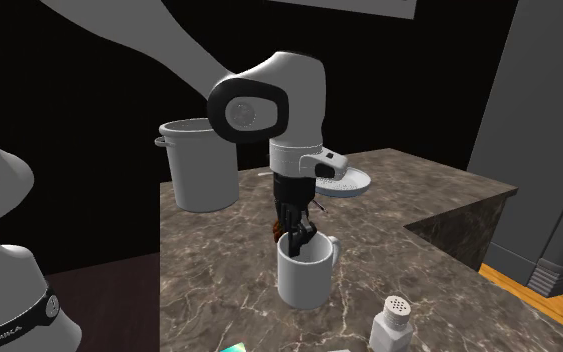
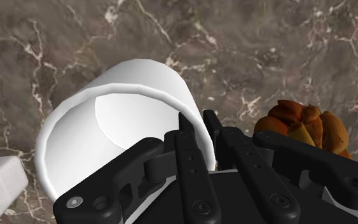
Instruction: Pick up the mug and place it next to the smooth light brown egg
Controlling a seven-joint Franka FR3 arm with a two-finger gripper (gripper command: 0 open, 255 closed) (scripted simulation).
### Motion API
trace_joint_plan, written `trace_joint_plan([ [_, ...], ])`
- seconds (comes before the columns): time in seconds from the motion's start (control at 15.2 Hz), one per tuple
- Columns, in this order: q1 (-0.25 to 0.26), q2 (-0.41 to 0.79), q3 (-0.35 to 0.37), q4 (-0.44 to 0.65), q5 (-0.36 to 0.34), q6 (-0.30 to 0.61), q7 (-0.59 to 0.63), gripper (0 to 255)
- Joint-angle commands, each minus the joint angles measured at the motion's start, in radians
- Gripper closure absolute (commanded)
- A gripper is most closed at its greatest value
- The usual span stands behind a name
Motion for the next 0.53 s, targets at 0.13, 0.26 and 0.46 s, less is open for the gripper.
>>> trace_joint_plan([
  [0.13,0.000,0.000,0.000,0.000,0.000,0.000,0.000,255],
  [0.26,0.000,-0.017,0.000,0.010,-0.002,-0.027,0.001,255],
  [0.46,0.000,-0.040,0.000,0.028,-0.005,-0.068,0.004,255],
])
